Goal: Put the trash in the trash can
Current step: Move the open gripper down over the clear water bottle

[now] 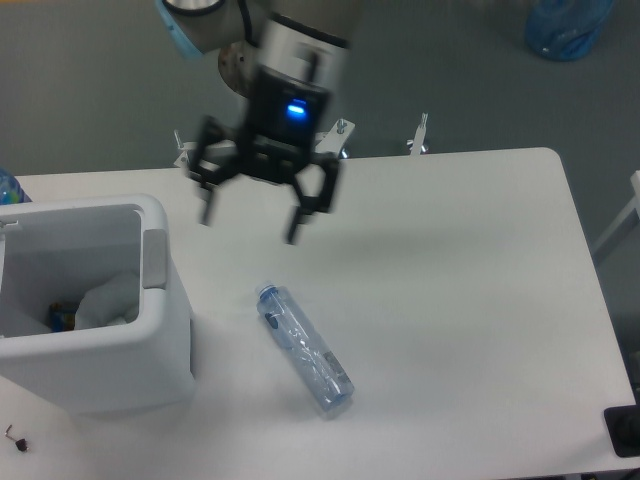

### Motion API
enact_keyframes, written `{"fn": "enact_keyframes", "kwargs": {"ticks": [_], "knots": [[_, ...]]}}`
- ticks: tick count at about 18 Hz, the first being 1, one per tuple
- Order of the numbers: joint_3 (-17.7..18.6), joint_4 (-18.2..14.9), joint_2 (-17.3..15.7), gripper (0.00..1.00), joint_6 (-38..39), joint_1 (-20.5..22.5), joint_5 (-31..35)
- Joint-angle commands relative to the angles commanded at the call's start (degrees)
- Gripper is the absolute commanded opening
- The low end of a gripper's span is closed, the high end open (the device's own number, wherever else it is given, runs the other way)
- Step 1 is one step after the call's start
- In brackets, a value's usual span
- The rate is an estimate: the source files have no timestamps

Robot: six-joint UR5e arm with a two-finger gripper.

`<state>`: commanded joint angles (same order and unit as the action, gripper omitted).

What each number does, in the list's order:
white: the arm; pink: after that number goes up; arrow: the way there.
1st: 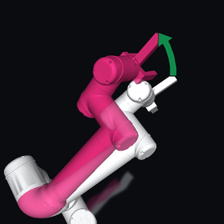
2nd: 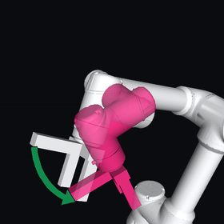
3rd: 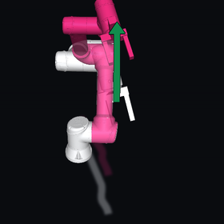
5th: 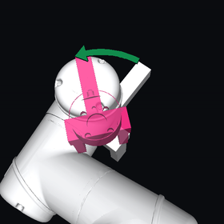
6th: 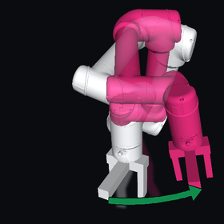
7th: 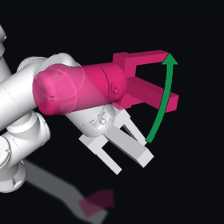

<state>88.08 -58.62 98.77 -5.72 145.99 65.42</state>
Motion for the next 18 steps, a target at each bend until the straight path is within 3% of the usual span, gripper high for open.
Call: {"fn": "enact_keyframes", "kwargs": {"ticks": [2, 7, 11, 18], "knots": [[-1.06, 0.0, 3.26, 1.0, -0.08, -0.18, 4.1], [-3.69, 1.13, 11.26, 1.0, -0.26, -0.26, 5.16], [-3.87, 5.18, 15.83, 1.0, -0.35, -0.96, 6.91], [-6.07, 5.54, 22.34, 1.0, 0.8, -4.57, 10.26]]}}
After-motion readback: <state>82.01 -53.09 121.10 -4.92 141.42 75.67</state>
